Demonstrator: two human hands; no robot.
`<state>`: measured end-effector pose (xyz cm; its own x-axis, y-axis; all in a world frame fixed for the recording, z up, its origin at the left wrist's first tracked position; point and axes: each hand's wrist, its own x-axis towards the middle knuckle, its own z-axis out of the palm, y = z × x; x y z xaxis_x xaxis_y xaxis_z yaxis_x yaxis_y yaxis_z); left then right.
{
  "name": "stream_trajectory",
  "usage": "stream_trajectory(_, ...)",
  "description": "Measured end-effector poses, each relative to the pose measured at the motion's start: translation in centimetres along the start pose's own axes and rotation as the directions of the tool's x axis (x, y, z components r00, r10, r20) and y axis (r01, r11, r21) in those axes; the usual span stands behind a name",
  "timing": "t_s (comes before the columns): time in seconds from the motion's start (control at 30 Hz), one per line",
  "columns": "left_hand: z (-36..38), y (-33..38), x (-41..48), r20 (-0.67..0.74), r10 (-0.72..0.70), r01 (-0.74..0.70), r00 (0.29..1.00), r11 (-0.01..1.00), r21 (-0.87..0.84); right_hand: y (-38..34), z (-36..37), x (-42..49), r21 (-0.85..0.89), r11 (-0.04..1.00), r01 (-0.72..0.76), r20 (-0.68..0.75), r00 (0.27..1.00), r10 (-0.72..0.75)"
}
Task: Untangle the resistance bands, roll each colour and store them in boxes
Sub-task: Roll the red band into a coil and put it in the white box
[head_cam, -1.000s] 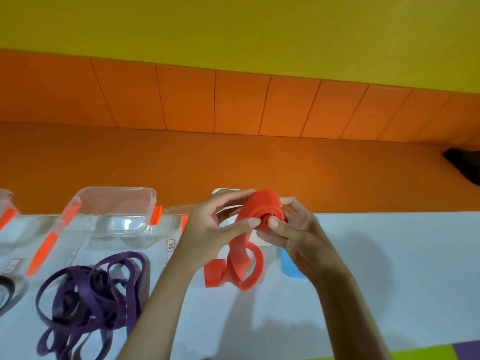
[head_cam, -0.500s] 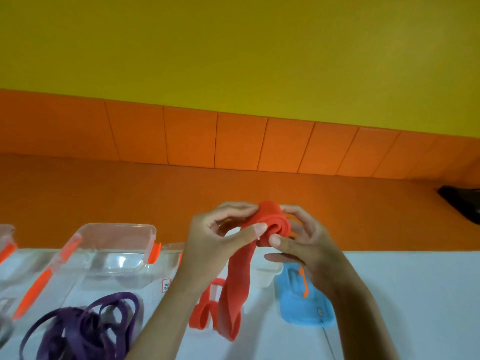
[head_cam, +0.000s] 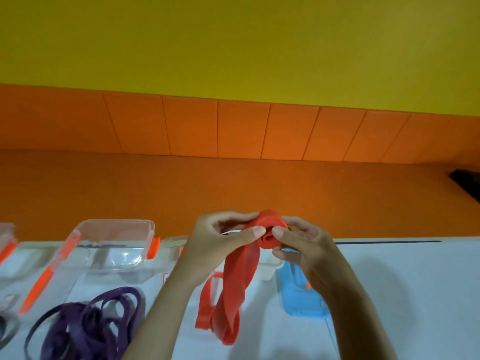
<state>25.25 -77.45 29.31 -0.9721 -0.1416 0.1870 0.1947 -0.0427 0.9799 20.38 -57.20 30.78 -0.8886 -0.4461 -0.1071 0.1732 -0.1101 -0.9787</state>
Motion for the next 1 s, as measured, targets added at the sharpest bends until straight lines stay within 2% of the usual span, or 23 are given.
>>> stream_trajectory(0.13, -0.2, 0.0, 0.4, 0.097, -0.076, 0.059, 0.992, 0.983, 0.174, 2.2, -1.8, 0.3, 0.055, 0.998, -0.016, 0.046, 0.999, 0.014)
stream_trajectory(0.37, 1.4, 0.0, -0.1, 0.028, -0.016, 0.007, 0.999, 0.962, 0.272, 3.4, -3.6, 0.6, 0.102, 0.994, 0.029, 0.173, 0.984, -0.047)
stream_trajectory(0.47, 2.1, -0.1, -0.8, -0.024, -0.028, 0.033, 0.999, 0.967, 0.252, 3.0, -4.5, 0.4, 0.005, 0.999, 0.044, 0.208, 0.977, -0.044)
stream_trajectory(0.67, 4.5, -1.8, -2.3, -0.069, 0.022, -0.009, 0.997, 0.982, 0.186, 3.2, -5.1, 0.0, -0.082, 0.985, 0.149, 0.134, 0.981, -0.137)
stream_trajectory(0.83, 6.2, -3.9, -3.5, -0.263, 0.095, 0.006, 0.960, 0.933, 0.361, 3.5, -5.1, -0.3, 0.002, 0.978, 0.208, 0.066, 0.976, -0.207)
stream_trajectory(1.0, 7.0, -3.2, -3.5, -0.217, 0.011, 0.038, 0.976, 0.974, 0.223, 3.5, -6.0, -1.1, 0.051, 0.978, 0.201, 0.142, 0.968, -0.206)
